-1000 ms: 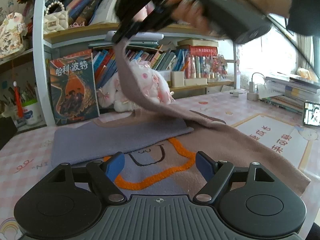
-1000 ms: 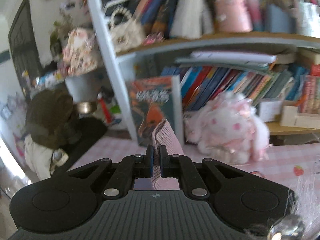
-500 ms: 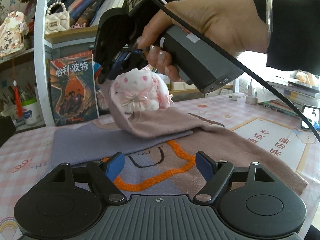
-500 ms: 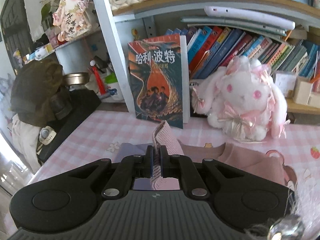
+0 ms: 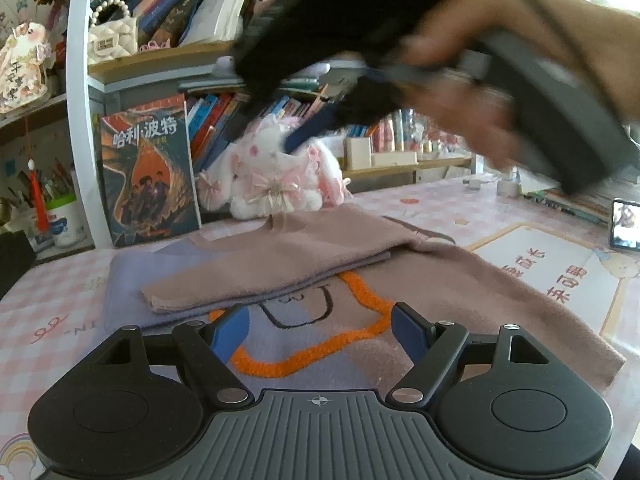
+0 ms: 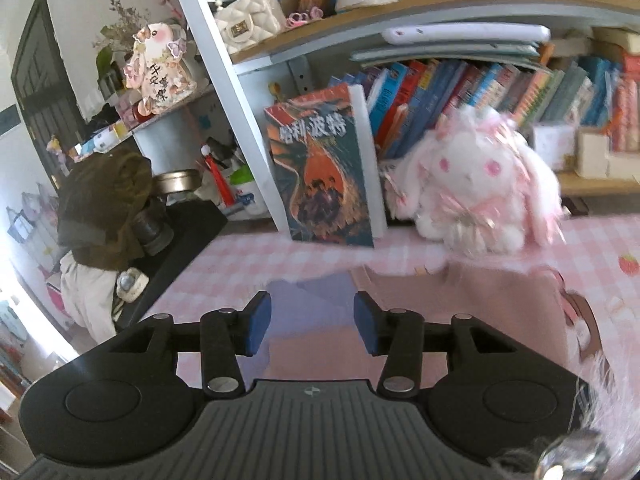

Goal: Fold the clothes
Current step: 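Lay the pink sleeve across the folded lavender sleeve and open the right gripper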

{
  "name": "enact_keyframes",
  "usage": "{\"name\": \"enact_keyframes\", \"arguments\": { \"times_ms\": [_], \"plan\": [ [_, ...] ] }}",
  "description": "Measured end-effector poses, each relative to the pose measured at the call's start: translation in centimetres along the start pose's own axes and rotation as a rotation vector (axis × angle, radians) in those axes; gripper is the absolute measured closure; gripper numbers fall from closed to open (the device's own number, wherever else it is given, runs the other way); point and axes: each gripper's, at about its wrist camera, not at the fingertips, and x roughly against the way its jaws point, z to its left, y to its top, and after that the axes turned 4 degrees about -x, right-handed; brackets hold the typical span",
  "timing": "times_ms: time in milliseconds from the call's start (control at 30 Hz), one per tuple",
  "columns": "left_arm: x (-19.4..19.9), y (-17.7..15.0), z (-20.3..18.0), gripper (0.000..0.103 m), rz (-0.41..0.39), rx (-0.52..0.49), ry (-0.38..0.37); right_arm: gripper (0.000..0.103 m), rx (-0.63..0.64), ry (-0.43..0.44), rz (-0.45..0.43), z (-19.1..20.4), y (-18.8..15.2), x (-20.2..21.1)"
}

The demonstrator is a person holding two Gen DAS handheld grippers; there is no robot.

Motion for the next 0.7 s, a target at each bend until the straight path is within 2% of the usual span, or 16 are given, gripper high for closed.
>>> {"name": "enact_keyframes", "arguments": {
  "times_ms": [167,300,400,533,700],
  "plan": [
    [0.0,-0.1,0.2,0.023,0.008,0.013,0.030,0.058,0.036,-0.038,0.000,-1.2,-4.1,3.4],
    [0.2,-0.1,0.1,0.023,0.005,0.014,0.051,0.052,-0.025,-0.051,-0.044,-2.8,-6.7,6.6],
    [0.3,0.0,0.1,0.023,0.001,0.011,0.063,0.048,-0.041,-0.093,-0.083,-3.6,-8.7,8.8],
    [0.6,0.0,0.3,0.023,-0.017,0.018,0.070,0.043,0.008,-0.176,-0.112,-4.1,-12.0,11.3],
    [1.0,-0.1,0.9,0.022,-0.033,0.061,0.086,0.041,0.046,-0.234,-0.130,-4.4,-15.6,13.7]
  ]
}}
